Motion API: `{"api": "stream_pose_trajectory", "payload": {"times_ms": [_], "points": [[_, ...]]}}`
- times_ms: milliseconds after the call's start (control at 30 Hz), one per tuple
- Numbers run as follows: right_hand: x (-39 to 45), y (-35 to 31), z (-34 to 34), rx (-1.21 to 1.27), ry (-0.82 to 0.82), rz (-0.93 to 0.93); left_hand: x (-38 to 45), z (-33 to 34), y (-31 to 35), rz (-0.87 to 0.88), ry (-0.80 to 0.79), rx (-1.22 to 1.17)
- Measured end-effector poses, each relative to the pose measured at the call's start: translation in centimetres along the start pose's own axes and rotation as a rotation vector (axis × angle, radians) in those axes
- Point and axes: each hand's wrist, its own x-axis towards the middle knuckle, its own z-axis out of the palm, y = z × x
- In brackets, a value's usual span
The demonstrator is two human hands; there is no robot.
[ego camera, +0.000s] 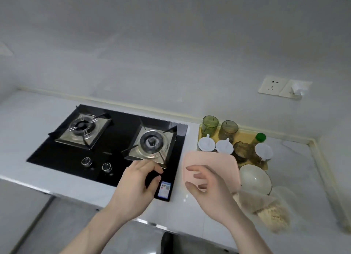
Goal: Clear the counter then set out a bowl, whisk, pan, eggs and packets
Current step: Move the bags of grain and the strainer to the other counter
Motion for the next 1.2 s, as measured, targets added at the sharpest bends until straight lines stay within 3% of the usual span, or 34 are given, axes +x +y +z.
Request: {"api": "stream_pose_trajectory", "payload": {"times_ms": [333, 500, 900, 1200], "points": [[-1.8, -7.3, 11.7, -0.005, -0.398, -0.188, -17.0, -7.8, -6.4, -0.421, 0.274, 0.106], [-2.7, -12.2, 19.0, -0.009, -0.504, -0.294, -25.0, -12.2, -9.7, -0.566, 0.412, 0.13], [-12.7, -27.6, 46.6, -0.064, -0.821, -0.573, -50.2, -24.9, -22.0, -0.819, 0.619, 0.208], [-17.4, -35.2, 61.4, -0.114, -1.03, -0.747, -62.7, -30.1, -27.1, -1.026, 0.754, 0.247]]}}
